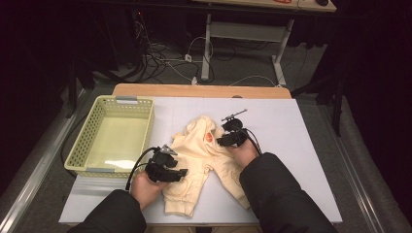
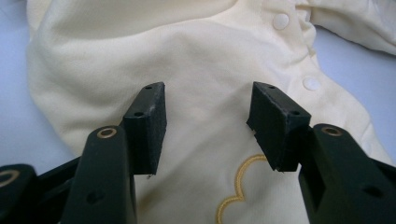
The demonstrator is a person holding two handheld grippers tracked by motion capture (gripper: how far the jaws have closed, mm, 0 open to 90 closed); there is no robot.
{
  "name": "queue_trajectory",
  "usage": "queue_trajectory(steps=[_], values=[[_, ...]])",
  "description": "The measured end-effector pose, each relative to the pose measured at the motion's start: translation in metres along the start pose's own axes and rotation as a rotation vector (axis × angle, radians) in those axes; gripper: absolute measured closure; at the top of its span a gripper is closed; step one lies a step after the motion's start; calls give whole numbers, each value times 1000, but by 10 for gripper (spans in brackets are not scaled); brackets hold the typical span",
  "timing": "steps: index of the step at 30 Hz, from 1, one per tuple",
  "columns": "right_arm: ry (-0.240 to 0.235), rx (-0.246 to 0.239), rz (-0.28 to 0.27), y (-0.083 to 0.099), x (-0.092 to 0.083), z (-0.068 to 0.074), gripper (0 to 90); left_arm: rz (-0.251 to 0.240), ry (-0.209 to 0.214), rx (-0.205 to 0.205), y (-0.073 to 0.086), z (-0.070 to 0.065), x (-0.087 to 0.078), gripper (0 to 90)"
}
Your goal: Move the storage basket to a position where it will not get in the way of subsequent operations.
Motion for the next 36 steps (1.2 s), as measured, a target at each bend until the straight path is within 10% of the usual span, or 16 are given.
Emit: queue_trajectory(steps=[5, 16, 26, 36], values=[[8, -48, 3, -1, 1, 3, 801, 1, 1, 3, 0, -1, 0, 446], [33, -46, -87, -5, -23, -11, 823, 6, 7, 7, 0, -2, 1, 446], [116, 22, -162, -8, -49, -48, 822, 8, 6, 8, 0, -2, 2, 446], [117, 23, -92, -6, -34, -45, 651, 5, 10, 8, 0, -2, 1, 446]])
Point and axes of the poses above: each handheld gripper's, and its own axes: x roughly forward along the jaws, y roughly out of its underside, z roughly to its left, the point moved 2 cm from there along x, roughly forward along the jaws, and after that the axes turned 7 degrees about x, right-handed, at the moved point
